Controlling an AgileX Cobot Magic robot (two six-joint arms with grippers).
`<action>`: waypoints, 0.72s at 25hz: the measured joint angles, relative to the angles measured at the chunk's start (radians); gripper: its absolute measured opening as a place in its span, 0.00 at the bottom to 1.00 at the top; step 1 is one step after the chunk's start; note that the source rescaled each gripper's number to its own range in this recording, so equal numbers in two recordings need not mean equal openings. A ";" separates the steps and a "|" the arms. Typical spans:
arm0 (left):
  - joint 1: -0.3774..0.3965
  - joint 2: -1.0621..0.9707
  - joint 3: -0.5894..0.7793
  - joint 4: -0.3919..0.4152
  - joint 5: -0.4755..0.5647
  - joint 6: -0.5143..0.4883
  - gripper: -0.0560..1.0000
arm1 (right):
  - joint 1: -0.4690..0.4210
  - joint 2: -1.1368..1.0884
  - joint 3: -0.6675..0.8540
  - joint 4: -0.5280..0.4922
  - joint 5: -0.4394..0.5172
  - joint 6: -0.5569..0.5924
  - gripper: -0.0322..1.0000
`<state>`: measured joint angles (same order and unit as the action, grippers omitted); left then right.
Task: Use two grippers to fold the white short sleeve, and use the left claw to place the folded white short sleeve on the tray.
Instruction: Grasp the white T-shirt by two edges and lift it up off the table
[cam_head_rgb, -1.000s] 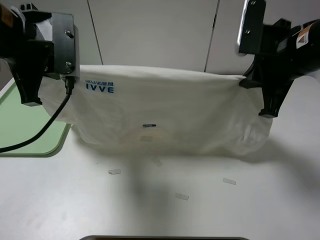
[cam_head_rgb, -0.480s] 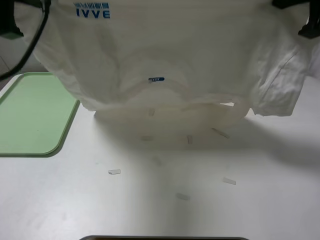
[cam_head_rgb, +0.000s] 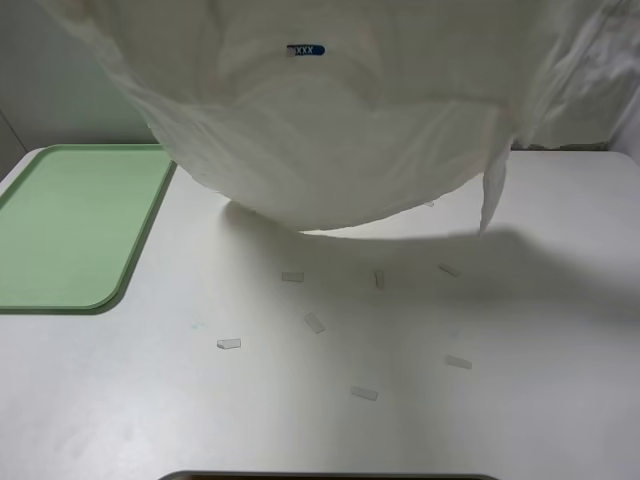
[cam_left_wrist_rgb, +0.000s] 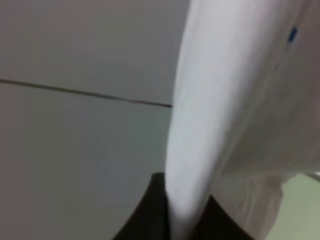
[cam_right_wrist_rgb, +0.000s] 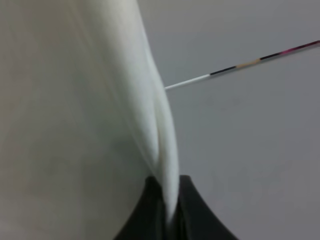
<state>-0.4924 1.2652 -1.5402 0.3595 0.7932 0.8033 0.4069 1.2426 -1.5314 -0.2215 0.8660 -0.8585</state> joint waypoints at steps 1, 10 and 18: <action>0.000 0.000 0.000 0.000 0.000 0.000 0.06 | 0.000 -0.001 -0.019 0.001 0.012 0.000 0.03; -0.007 -0.001 -0.197 -0.022 0.141 0.055 0.06 | 0.001 -0.004 -0.100 0.027 0.105 -0.010 0.03; -0.008 0.002 -0.273 -0.052 0.263 0.096 0.05 | 0.003 -0.045 -0.104 0.063 0.228 -0.010 0.03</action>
<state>-0.5005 1.2670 -1.8132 0.3080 1.0560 0.8990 0.4102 1.1972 -1.6350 -0.1588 1.0941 -0.8687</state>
